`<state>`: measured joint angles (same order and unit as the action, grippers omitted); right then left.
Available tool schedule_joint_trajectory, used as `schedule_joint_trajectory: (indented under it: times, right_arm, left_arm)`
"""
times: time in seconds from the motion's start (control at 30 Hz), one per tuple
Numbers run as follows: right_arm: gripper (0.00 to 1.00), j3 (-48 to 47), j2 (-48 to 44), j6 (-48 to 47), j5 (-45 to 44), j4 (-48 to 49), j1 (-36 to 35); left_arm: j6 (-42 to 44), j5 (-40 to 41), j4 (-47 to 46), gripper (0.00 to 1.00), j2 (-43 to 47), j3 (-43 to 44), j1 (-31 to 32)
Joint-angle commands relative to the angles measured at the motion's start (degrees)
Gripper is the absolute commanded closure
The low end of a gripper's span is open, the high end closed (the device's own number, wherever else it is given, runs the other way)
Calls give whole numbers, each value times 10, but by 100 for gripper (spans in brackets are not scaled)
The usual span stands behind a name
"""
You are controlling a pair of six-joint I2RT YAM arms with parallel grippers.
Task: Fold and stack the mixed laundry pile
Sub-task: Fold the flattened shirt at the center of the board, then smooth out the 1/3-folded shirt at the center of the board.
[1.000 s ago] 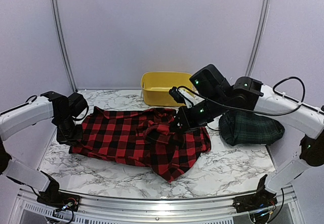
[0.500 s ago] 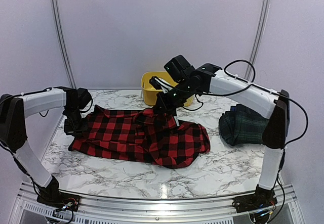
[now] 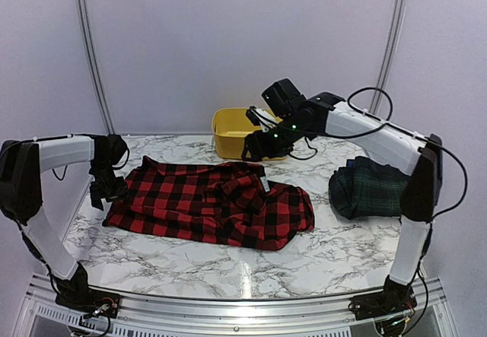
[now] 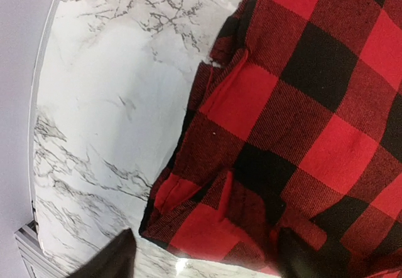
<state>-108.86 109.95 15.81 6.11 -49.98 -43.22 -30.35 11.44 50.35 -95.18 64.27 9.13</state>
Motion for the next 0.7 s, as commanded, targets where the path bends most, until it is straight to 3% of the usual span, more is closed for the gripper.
schedule_joint_trajectory:
  times: [0.0, 0.1, 0.23, 0.4, 0.53, 0.67]
  right_arm:
    - [33, 205, -194, 16, 18, 61, -6]
    - [39, 376, -316, 45, 72, 146, -22]
    - [41, 494, -382, 44, 74, 195, -82]
    - [40, 530, -326, 15, 36, 231, -136]
    - [38, 511, -251, -17, 24, 251, -164]
    - [37, 500, -176, -24, 8, 264, -163]
  left_arm:
    - [26, -33, -35, 4, 77, 4, -6]
    - [82, -101, -66, 1, 124, 4, 2]
    - [132, -232, -90, 1, 136, -8, 33]
    - [160, -219, -97, 4, 102, -18, 131]
    - [140, -229, -119, 12, 56, -33, 141]
    - [131, -181, -125, 19, 6, -38, 140]
